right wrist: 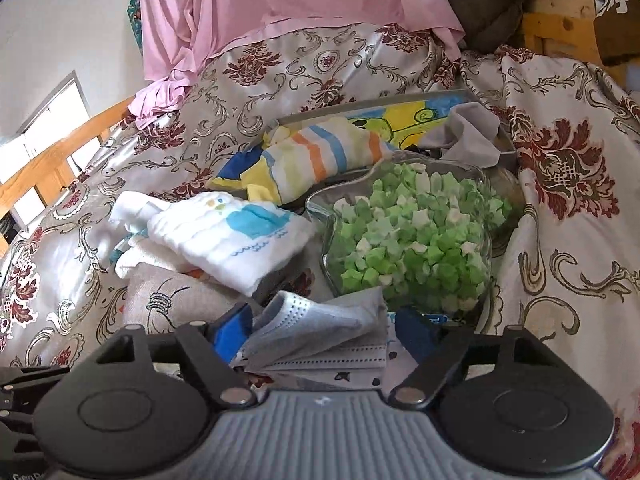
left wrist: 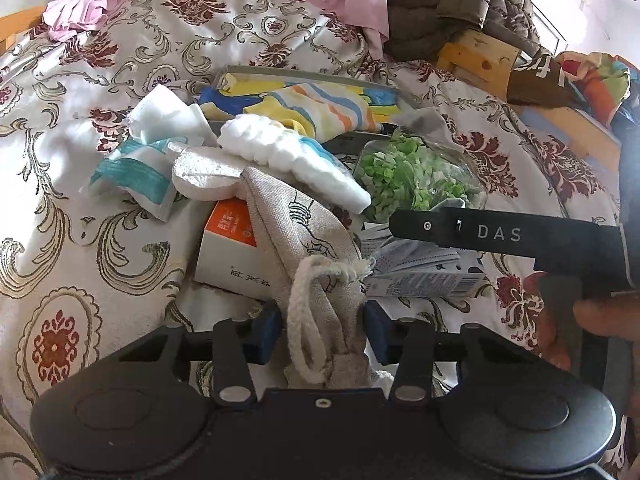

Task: Organize soft objects
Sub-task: 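Grasp the beige drawstring pouch with the left tool while the right tool grasps the grey mask, then lift the beige pouch with the left tool while the right tool carries the grey mask toward the tray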

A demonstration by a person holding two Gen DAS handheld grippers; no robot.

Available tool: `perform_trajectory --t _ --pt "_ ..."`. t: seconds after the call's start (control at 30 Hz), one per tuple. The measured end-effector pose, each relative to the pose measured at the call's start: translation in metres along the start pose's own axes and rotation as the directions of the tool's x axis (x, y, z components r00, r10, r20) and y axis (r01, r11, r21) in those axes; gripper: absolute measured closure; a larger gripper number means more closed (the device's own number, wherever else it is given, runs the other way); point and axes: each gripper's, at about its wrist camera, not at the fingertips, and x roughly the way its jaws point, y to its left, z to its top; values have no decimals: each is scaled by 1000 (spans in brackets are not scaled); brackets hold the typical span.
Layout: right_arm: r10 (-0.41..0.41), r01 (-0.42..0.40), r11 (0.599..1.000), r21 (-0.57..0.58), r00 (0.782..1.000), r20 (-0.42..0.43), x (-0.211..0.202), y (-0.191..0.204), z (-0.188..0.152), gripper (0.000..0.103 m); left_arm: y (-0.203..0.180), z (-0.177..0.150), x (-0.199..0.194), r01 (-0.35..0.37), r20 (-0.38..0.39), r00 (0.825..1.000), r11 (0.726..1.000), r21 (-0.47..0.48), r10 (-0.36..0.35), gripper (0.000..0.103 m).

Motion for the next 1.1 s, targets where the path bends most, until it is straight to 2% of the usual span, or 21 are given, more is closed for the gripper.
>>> perform_trajectory --t 0.27,0.6,0.87,0.93,1.1 --pt "-11 11 1000 -27 1000 -3 1 3 -2 23 0 -1 0 -6 2 1000 1000 -1 6 58" --pt "-35 33 997 -63 999 -16 -1 9 -4 44 -2 -3 -1 2 5 1000 1000 25 -2 68" --pt "-73 68 986 -152 997 -24 -4 23 -7 54 -6 -5 -3 5 17 1000 999 48 -6 76" --pt "-91 86 981 -171 996 -24 -4 24 -8 64 -8 -6 -4 3 24 1000 998 64 -4 77" --pt "-110 105 973 -205 994 -16 -7 27 -10 68 -12 -8 -8 -2 42 999 996 91 -2 80"
